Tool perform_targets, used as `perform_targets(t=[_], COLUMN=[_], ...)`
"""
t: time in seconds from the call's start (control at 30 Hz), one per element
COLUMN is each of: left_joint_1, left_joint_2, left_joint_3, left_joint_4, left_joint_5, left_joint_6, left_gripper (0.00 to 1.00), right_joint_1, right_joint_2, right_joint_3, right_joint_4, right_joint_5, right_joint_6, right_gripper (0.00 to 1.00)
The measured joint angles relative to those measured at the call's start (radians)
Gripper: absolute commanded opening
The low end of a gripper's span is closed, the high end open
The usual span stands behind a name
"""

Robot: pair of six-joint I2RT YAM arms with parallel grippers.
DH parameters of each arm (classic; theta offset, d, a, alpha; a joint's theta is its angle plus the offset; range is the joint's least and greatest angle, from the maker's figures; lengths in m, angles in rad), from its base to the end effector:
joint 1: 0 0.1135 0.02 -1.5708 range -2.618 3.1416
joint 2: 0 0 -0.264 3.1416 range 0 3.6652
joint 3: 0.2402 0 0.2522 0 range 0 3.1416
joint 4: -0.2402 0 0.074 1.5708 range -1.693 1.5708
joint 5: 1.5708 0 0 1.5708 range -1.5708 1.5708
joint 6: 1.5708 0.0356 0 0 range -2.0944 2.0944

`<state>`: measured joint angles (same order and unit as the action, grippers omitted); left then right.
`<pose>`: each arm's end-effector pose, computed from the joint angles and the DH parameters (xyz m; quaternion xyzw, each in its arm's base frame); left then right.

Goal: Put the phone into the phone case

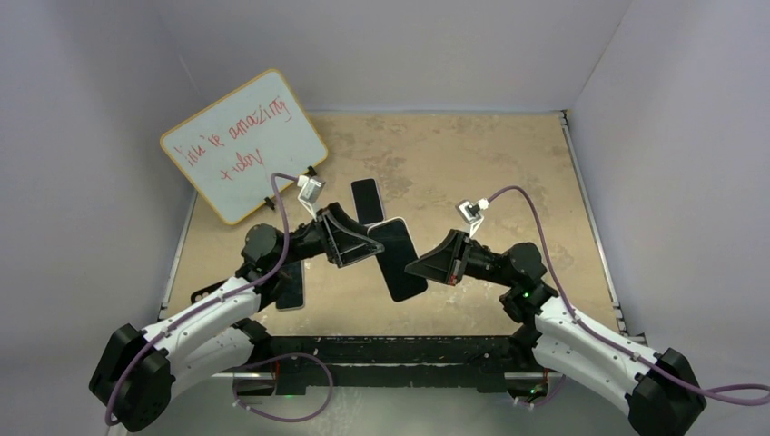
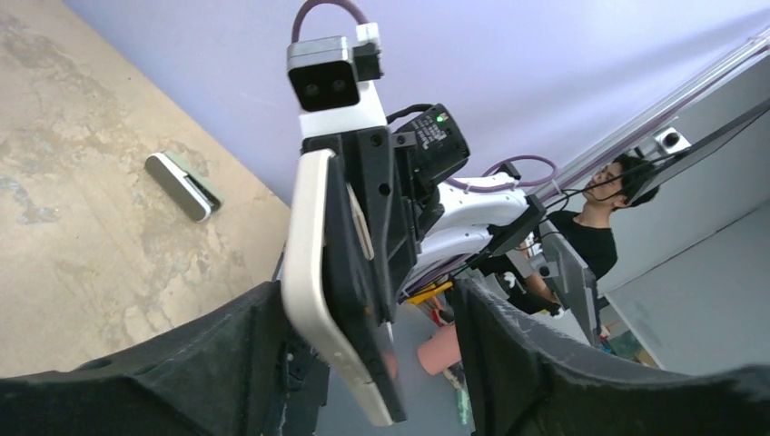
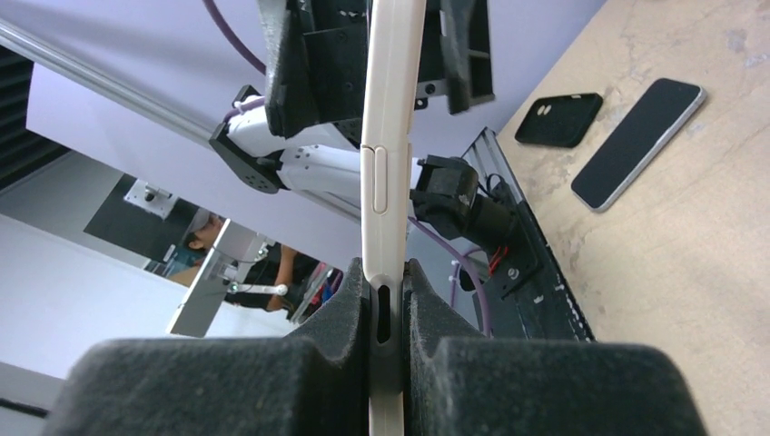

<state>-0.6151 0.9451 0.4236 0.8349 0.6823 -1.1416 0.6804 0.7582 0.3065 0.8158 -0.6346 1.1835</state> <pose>0.1539 -0.1363 0.2888 0.1171 0.6055 -0.7123 0.3352 0.1195 0.1239 0.2786 -0.1146 0.5861 0.7336 0.3244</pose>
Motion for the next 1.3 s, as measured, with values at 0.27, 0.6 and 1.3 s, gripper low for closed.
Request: perform_targets(t=[0.27,0.6,1.3], left_joint_1=[0.003,0.004,-0.021], left_joint_2=[0.0,0.034,0.111], left_joint_3=[0.004,0.07,-0.006], left_joint_4=[-0.017,-0.243,-0.071], left_joint_5=[-0.003,0.003,0.06], left_joint_6=[-0.031,0.053,-0.056], left_gripper=[0.0,0.0,0.33], right_joint_1=[0.003,0.001,0.002], right_joint_2=[-0.013,0.03,0.041], right_joint_3=[0.001,0.004,0.008], right_joint_4=[-0.037,-0.078,-0.027], right_joint_5=[-0.012,0.019,0.233], right_joint_6=[-0.05,-0.068,-0.005], right_gripper=[0.25,0.23,0.0])
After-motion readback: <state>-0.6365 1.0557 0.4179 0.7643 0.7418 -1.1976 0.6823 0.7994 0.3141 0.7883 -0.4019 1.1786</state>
